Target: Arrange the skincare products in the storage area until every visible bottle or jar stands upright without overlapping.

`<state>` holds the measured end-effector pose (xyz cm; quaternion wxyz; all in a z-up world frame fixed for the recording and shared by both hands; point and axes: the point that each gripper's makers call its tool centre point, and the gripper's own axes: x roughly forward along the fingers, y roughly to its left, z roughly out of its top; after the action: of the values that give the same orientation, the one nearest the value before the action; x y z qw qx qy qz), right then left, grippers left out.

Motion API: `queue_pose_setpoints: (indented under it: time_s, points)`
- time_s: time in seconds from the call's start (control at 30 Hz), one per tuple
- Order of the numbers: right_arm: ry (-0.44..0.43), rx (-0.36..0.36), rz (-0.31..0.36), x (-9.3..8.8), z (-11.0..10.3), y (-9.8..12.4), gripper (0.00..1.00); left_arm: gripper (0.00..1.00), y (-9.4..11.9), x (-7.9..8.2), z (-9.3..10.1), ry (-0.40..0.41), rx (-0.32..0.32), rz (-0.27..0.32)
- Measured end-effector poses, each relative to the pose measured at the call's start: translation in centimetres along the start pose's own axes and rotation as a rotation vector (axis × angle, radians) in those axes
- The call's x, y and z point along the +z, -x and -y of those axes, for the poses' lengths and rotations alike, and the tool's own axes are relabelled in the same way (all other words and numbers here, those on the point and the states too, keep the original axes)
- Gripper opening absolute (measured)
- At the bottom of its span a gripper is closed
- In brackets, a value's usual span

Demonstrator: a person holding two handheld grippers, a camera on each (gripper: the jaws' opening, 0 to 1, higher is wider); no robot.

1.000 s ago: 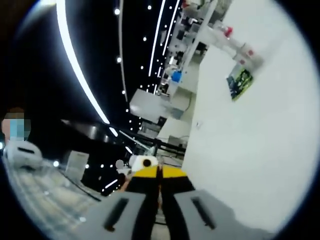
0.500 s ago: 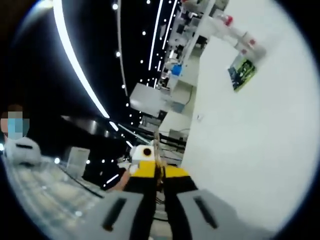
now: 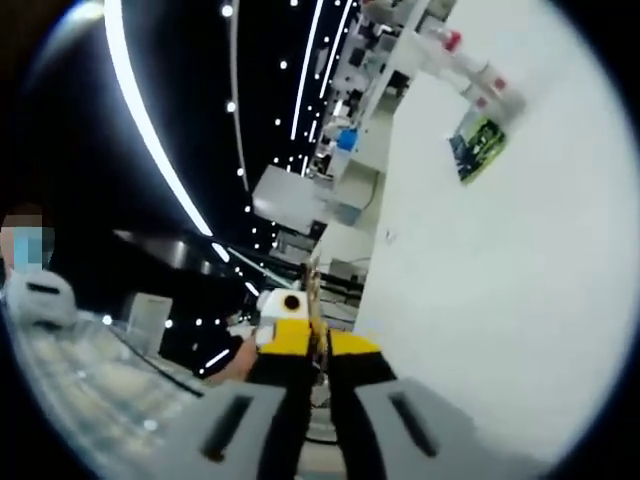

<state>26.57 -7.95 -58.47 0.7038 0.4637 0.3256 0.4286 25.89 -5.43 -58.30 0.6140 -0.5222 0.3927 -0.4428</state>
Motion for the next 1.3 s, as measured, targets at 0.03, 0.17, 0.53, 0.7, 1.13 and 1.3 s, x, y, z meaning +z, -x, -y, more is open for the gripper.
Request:
queue_pose_setpoints:
  time_s: [0.03,0.17,0.53,0.7,1.13,1.3]
  points:
    - [-0.004,0.0,-0.001,0.0,0.0,0.0,0.1,0.0,0.1,0.3,-0.2,0.002,0.003,0.002]
    - [-0.002,-0.011,0.007,0.0,0.2,0.3,0.1,0.0,0.2,1.2,-0.8,0.01,0.019,0.005]
    - [0.217,-0.269,-0.06,-0.3,3.5,1.0,0.19,0.0,0.1,7.0,-2.4,0.008,0.069,0.031]
    - [0.551,-0.431,-0.103,1.6,4.4,2.5,0.07,0.0,0.2,9.7,-3.1,-0.01,0.094,0.045]
    - [0.679,-0.653,-0.116,3.5,6.7,6.0,0.1,0.0,0.3,17.0,-7.4,-0.022,0.193,0.096]
    - [0.64,-0.673,-0.115,3.5,7.4,6.8,0.12,0.0,-0.5,19.9,-9.2,-0.005,0.235,0.119]
